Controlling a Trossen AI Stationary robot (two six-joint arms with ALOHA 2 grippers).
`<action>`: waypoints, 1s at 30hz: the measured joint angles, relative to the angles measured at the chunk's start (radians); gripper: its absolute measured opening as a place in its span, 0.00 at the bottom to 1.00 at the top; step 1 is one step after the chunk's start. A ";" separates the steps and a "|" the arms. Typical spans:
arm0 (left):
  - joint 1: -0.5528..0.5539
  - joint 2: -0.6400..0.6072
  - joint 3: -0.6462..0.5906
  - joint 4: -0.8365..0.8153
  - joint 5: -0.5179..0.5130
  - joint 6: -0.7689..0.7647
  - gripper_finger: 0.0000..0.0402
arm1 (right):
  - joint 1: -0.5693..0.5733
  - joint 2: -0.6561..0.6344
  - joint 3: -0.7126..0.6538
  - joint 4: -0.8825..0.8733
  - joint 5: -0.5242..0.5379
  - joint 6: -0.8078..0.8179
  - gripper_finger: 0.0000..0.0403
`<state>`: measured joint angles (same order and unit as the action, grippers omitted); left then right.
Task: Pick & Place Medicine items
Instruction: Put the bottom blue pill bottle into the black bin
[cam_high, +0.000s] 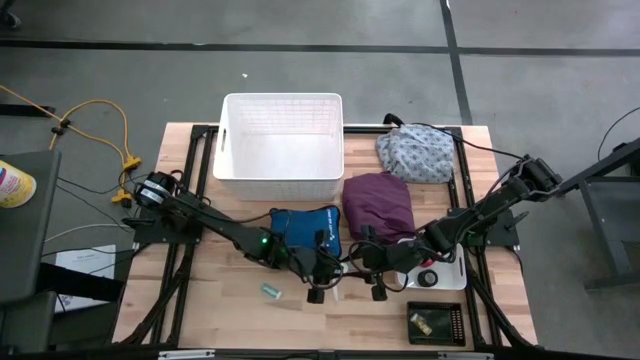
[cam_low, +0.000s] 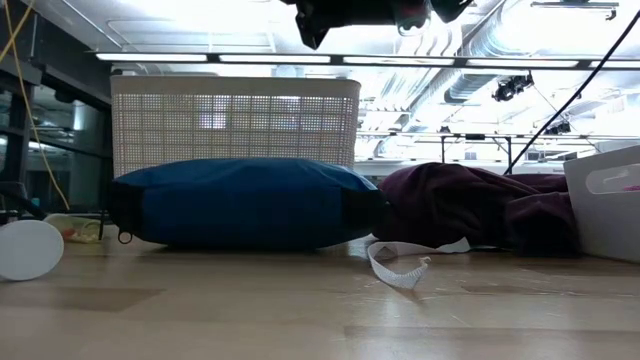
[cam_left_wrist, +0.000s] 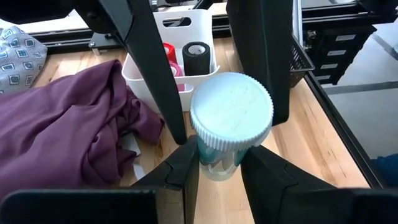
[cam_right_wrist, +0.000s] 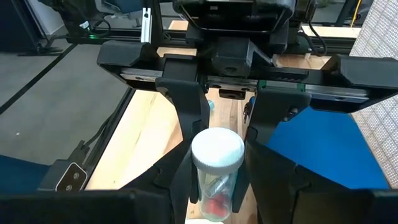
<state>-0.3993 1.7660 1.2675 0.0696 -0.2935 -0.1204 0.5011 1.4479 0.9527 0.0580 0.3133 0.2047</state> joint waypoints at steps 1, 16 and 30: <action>0.000 0.000 0.000 0.001 0.000 0.000 0.24 | 0.000 0.000 0.000 0.001 -0.001 0.000 0.34; 0.000 0.000 0.000 0.022 0.000 0.017 0.24 | 0.000 0.000 0.000 0.000 -0.003 0.000 0.34; 0.000 0.000 0.000 0.022 0.001 0.016 0.24 | 0.000 0.000 0.000 -0.001 -0.003 -0.019 0.24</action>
<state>-0.3992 1.7660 1.2675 0.0914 -0.2928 -0.1039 0.5011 1.4479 0.9527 0.0570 0.3099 0.1856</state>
